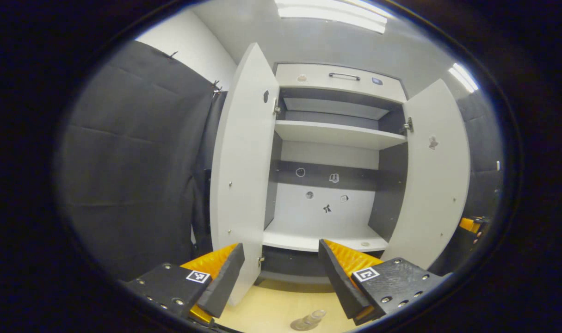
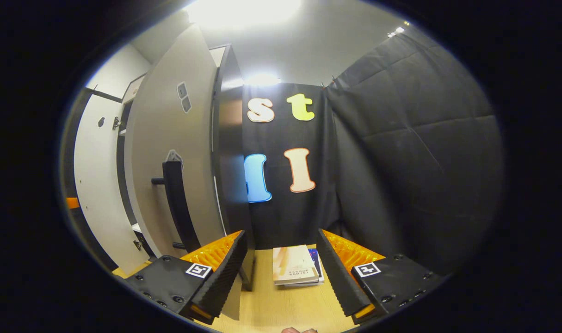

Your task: Grasp the bottle in the cabinet with the left hand and place it on the coaster, then close the right door with the right hand and the left door with the left hand.

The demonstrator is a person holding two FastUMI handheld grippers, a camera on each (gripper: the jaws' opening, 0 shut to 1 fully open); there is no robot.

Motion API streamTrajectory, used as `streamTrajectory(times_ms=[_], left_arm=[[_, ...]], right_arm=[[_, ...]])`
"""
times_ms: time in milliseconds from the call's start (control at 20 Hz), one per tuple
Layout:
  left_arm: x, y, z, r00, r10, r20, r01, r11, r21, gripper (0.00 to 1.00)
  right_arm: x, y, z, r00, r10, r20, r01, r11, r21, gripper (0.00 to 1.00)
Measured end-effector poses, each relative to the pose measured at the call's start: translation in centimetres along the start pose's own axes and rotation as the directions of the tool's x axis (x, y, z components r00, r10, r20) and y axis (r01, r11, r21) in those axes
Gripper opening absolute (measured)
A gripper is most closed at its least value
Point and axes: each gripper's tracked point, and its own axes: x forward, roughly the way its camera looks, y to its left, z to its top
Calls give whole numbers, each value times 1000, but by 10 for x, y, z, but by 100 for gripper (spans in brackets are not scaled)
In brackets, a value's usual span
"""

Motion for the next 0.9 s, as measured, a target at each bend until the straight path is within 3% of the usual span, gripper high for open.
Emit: streamTrajectory(times_ms=[150, 300, 450, 800, 850, 900], left_arm=[[2, -4, 4, 1000, -6, -6, 6, 1000, -12, 97], [11, -15, 7, 999, -52, 7, 52, 999, -6, 97], [16, -26, 7, 995, -93, 28, 92, 995, 27, 97], [25, -32, 0, 984, -169, 59, 168, 985, 29, 95], [27, -30, 0, 983, -173, 58, 172, 985, 25, 97], [30, -26, -1, 983, -174, 58, 173, 985, 22, 97]], right_arm=[[6, 8, 23, 999, 30, 38, -31, 1000, 8, 96], [14, 15, 41, 997, 54, 58, -54, 999, 6, 92], [20, 22, 57, 995, 53, 82, -51, 998, -27, 96], [27, 32, 46, 1000, 19, 12, -18, 999, -50, 92], [27, 35, 43, 1000, 16, -1, -16, 999, -47, 96], [27, 39, 39, 1000, 16, -13, -17, 999, -43, 92]])
